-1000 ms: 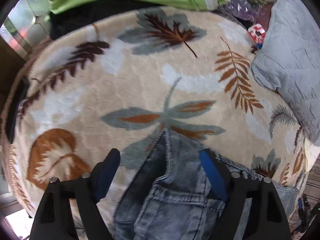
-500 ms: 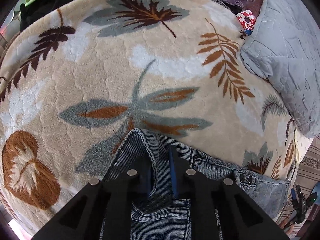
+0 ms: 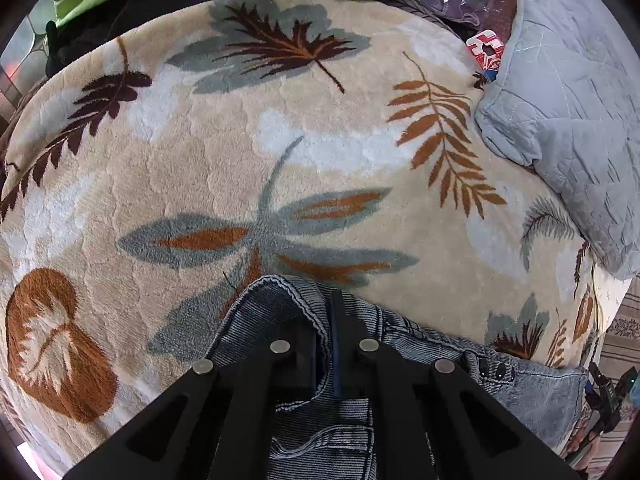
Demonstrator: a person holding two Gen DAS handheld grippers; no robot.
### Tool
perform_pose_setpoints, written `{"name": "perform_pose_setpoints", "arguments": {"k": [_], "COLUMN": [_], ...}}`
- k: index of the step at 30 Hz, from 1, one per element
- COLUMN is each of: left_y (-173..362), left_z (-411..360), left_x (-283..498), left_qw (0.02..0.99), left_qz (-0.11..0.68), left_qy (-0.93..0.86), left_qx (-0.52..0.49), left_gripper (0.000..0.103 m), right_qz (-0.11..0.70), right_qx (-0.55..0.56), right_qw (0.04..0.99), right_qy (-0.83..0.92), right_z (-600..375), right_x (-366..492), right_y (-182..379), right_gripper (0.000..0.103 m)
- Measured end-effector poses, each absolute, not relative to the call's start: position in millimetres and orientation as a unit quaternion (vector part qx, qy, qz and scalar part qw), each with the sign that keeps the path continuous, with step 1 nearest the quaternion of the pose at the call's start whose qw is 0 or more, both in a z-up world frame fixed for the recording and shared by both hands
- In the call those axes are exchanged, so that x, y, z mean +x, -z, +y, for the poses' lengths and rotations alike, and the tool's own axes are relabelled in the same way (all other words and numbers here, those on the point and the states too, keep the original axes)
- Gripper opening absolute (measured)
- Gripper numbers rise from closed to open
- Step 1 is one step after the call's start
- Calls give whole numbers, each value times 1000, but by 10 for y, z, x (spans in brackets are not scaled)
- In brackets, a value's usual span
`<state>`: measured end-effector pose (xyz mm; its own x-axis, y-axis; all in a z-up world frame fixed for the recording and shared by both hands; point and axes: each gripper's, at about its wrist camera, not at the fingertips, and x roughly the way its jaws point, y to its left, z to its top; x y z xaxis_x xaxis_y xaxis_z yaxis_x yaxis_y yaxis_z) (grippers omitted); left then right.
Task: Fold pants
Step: 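Close the left tool on the jeans while the right tool grips the leg edge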
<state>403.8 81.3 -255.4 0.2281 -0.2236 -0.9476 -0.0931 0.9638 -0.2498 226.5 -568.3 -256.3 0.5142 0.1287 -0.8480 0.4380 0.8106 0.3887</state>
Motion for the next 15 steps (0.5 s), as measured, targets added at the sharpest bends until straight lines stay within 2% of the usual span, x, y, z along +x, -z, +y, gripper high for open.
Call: {"name": "perform_pose_setpoints", "arguments": {"k": [2, 3, 9, 15], "left_y": [2510, 2486, 2051, 1483], "left_z": [817, 821, 908, 1038], "left_x": [4015, 4005, 3843, 3507], "left_qw": [769, 768, 806, 832], "left_qz": [621, 621, 565, 513], "left_qy": [52, 53, 60, 97], "left_qx": [-143, -147, -164, -186], "left_gripper": [5, 5, 4, 3], "right_qz": [497, 502, 474, 407], "right_qx": [285, 276, 213, 204], "right_qw": [816, 816, 849, 885], "right_qy": [78, 76, 99, 95], "right_z": [-5605, -5561, -5352, -5240], "right_x": [2302, 2310, 2125, 1807], "right_y": [2632, 2641, 2300, 1637], "right_gripper": [59, 40, 22, 21]}}
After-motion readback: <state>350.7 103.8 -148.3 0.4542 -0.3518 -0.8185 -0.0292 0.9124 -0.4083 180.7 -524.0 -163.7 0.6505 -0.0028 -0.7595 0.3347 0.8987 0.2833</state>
